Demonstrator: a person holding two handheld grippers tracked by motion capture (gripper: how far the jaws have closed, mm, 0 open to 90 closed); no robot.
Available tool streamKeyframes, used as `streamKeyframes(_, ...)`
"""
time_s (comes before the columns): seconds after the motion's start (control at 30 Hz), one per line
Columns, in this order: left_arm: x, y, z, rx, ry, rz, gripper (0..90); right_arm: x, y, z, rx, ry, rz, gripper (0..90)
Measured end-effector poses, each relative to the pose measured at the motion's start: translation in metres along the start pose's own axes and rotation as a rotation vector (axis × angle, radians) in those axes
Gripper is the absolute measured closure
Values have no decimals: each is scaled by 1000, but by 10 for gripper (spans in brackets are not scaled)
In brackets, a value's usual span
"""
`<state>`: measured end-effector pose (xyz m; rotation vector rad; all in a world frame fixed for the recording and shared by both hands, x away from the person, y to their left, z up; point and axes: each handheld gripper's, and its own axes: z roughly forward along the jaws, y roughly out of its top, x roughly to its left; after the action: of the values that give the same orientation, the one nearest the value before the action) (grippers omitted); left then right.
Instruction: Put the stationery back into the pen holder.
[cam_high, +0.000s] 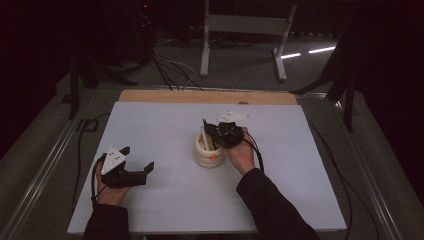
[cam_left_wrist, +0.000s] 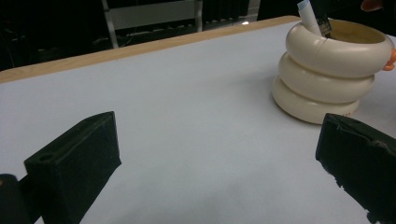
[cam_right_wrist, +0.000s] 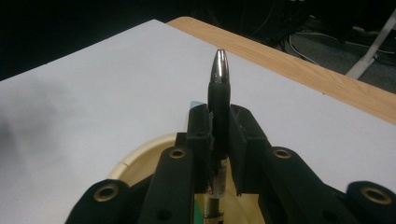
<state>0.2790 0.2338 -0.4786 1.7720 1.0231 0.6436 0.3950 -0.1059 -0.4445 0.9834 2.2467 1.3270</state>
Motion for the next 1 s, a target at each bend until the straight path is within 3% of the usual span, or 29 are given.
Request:
streamKeyframes(0.8,0,0,1,2,-1,1,2,-1,-9,-1,51,30,20,776)
streamKeyframes(1.0,-1,0,1,1,-3,1,2,-3,-4,-8,-13,33,31,486)
